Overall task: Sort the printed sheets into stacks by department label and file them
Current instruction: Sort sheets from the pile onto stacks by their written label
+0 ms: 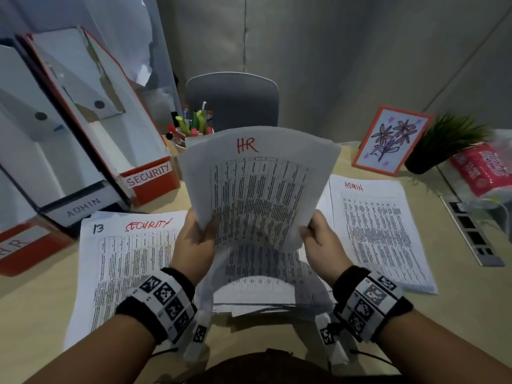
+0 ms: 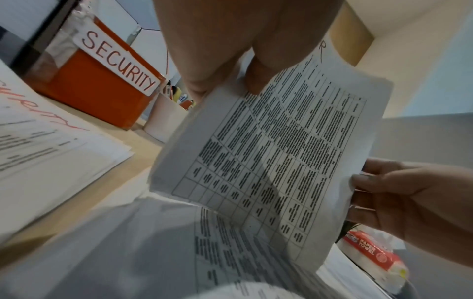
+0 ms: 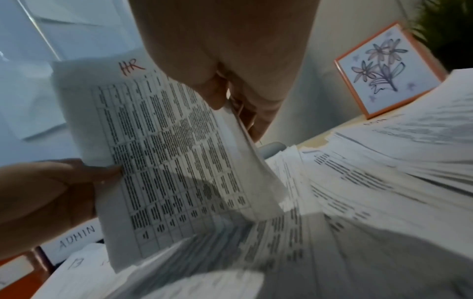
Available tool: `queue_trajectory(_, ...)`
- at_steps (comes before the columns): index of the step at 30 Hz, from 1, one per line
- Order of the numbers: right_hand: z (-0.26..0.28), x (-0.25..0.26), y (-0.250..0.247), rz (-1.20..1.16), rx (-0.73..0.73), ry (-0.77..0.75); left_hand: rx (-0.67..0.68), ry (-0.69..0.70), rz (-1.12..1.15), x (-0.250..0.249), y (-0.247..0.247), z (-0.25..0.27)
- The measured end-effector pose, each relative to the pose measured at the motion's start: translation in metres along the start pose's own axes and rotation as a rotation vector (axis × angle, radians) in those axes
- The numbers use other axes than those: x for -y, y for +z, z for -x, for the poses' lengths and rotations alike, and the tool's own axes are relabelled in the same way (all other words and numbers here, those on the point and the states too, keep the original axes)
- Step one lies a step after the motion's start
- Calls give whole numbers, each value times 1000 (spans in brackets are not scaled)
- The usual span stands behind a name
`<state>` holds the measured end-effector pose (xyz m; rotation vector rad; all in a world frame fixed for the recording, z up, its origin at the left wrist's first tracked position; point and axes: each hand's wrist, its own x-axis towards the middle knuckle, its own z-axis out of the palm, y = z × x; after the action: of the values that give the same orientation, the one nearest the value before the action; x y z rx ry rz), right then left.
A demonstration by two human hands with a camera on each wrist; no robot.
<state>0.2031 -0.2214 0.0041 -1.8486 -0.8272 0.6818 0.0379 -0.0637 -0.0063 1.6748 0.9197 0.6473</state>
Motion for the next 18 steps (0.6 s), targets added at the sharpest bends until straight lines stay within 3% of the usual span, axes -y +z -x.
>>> queue_trajectory(3,-1,-8,3,2,-14,39,36,20,-76,7,-2,-1)
queue_trajectory(7,-9,-7,4,4,-92,80,26,-59,-34,7,2,-4)
queue_trajectory(13,-20,-8,7,-120,-259,196,32,17,-3,-3,8,1)
queue_trajectory(18,-24,-8,-37,-70,-335,285,84,71,27,-8,12,-2)
